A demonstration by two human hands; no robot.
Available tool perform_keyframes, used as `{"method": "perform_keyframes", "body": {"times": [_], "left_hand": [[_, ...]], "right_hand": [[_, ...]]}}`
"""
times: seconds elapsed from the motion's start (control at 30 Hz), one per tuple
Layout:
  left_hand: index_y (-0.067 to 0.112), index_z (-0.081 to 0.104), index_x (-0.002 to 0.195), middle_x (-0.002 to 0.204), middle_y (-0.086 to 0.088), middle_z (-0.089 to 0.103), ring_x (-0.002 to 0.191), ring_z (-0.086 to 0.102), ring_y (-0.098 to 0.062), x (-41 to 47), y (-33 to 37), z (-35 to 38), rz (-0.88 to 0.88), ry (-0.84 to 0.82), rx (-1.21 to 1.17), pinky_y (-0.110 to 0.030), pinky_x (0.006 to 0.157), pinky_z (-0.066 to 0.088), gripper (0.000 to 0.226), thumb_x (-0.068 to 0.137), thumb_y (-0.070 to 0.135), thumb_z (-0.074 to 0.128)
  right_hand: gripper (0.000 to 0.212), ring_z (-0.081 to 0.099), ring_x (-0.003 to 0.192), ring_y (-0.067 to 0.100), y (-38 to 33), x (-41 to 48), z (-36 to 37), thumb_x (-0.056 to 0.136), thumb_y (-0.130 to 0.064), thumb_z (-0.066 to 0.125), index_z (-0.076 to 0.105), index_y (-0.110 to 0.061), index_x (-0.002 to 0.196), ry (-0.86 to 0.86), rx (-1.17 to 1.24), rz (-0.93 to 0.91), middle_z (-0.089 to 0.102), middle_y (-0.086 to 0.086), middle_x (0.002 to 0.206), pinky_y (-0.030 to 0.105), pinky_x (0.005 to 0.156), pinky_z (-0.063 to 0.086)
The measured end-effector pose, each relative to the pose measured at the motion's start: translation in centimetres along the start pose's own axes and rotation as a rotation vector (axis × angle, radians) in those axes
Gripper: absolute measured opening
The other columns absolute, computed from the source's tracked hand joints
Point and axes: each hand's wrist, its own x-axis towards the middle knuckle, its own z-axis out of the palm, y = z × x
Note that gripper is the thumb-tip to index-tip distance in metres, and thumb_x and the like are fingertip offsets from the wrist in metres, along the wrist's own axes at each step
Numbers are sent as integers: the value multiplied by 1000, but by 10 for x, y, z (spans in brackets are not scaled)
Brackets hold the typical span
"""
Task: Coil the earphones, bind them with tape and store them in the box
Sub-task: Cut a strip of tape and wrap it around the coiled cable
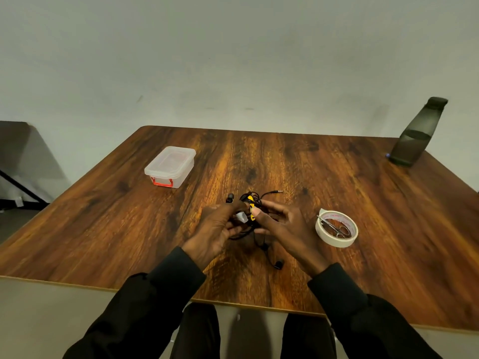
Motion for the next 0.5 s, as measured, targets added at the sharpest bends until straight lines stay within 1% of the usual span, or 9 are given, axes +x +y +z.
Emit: {"method": "perform_keyframes", "body": {"times": [0.03,0.1,0.17,0.2,0.3,0.33,0.4,0.5], "left_hand": [[-8,69,112,100,-20,70,96,69,-32,-1,1,0,-13,-10,9,-46,90,60,31,84,2,75],[-3,71,106,102,-20,68,98,67,-32,-2,2,0,-58,-52,39,-45,94,57,23,84,1,75],[1,71,100,101,-18,69,93,67,-27,-2,3,-2,-113,-101,72,-39,89,58,16,84,0,75],[3,71,97,101,-17,69,90,68,-25,-2,4,-4,-136,-129,87,-36,87,57,16,83,-1,76],[6,72,98,98,-13,74,87,71,-21,-1,6,-15,-178,-240,170,-35,85,57,28,72,4,82],[6,73,101,98,-13,75,88,73,-21,-1,7,-17,-185,-279,202,-35,85,58,33,69,8,83],[3,73,104,103,-15,74,92,74,-22,-2,8,-20,-187,-342,236,-38,88,59,37,70,13,83],[-2,73,114,108,-18,74,97,73,-24,-1,12,-20,-127,-388,348,-39,87,60,47,73,20,81]], "right_hand": [[49,75,101,16,1,0,0,89,-26,77,64,-10,133,22,-17,-11,73,2,118,41,81,64],[40,77,97,20,6,2,-2,91,-16,75,66,-8,129,56,-14,-21,74,7,117,40,77,65],[32,77,95,25,9,6,-9,92,-7,72,69,-6,124,54,26,9,74,13,118,39,72,65],[30,77,95,26,9,7,-13,92,-5,72,71,-6,122,41,19,15,75,14,117,40,72,65],[29,75,102,25,10,12,-24,91,-4,73,73,-6,121,-30,-57,-19,76,10,117,51,85,62],[29,75,104,24,8,13,-26,91,-4,73,73,-6,120,-49,-81,-37,77,8,115,51,89,60],[29,74,104,20,4,13,-28,89,-2,74,75,-9,117,-75,-150,-86,78,6,111,46,93,60],[34,73,105,14,-3,15,-29,89,0,73,76,-24,113,-153,-260,-129,78,0,110,41,95,59]]}}
